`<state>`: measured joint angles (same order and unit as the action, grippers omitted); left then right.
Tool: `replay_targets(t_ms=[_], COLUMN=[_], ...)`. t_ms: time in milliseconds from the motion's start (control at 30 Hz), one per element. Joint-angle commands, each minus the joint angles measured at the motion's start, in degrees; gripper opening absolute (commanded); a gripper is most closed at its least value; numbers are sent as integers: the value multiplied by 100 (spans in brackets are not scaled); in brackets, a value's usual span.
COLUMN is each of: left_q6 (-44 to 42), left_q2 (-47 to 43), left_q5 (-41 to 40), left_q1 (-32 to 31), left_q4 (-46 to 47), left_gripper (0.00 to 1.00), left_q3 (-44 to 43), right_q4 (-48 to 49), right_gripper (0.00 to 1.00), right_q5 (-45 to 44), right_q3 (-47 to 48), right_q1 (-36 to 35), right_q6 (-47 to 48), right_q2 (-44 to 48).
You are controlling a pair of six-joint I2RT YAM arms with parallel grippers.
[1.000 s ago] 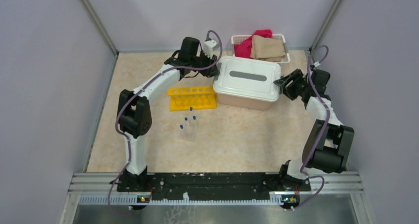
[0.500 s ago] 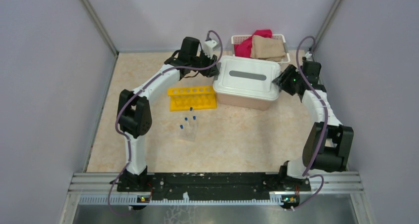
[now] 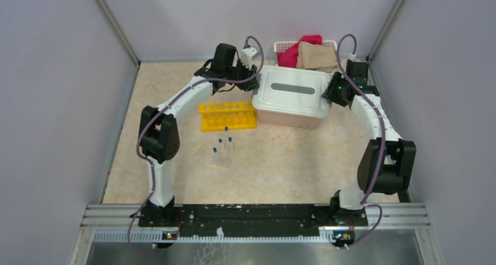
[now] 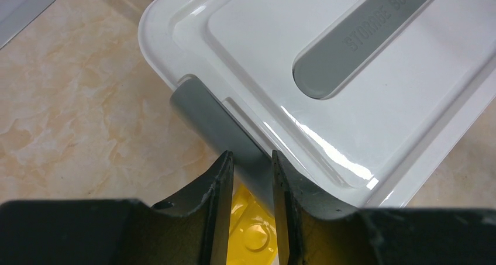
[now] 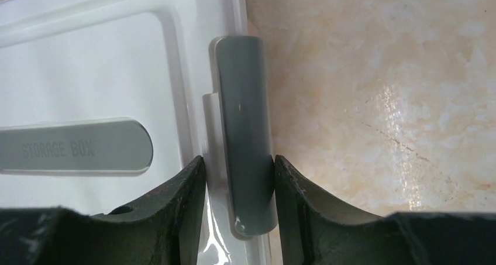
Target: Organize the chemistry lab equipment
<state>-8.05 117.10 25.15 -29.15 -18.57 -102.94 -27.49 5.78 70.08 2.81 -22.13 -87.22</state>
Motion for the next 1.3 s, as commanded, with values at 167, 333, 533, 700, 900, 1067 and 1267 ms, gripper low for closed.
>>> replay_targets(t_ms=[167,333,533,700,900,1067,1267], left_q6=[-159,-162,-186,-170,22,207,67], left_q2=[-117,-121,-208,-514,-1049,-1736,-2978], left_q5=[243,269,178,363,694,896,480], left_q1=[-108,-107,-98,45,611,1905,3246], left_q4=[-213,-306,-598,-806,-1157,-1064,219], left_gripper=[36,43,96,99,99,99,99], left_q3=[-34,-164,-600,-942,-1248,-540,2099], right_q4=[-222,-317,-275,-330,-442,293,2252], right_gripper=[34,51,82,99,99,99,99], right_q5=[-386,-484,-487,-723,-1452,-2415,-3078], right_q3=[427,536,763,1028,1128,0,-2095], right_q1=[-246,-246,-246,-246,-176,54,53], right_q6=[235,139,3,-141,-400,-655,-581], right_q2=[-123,-137,80,275,513,1252,2502])
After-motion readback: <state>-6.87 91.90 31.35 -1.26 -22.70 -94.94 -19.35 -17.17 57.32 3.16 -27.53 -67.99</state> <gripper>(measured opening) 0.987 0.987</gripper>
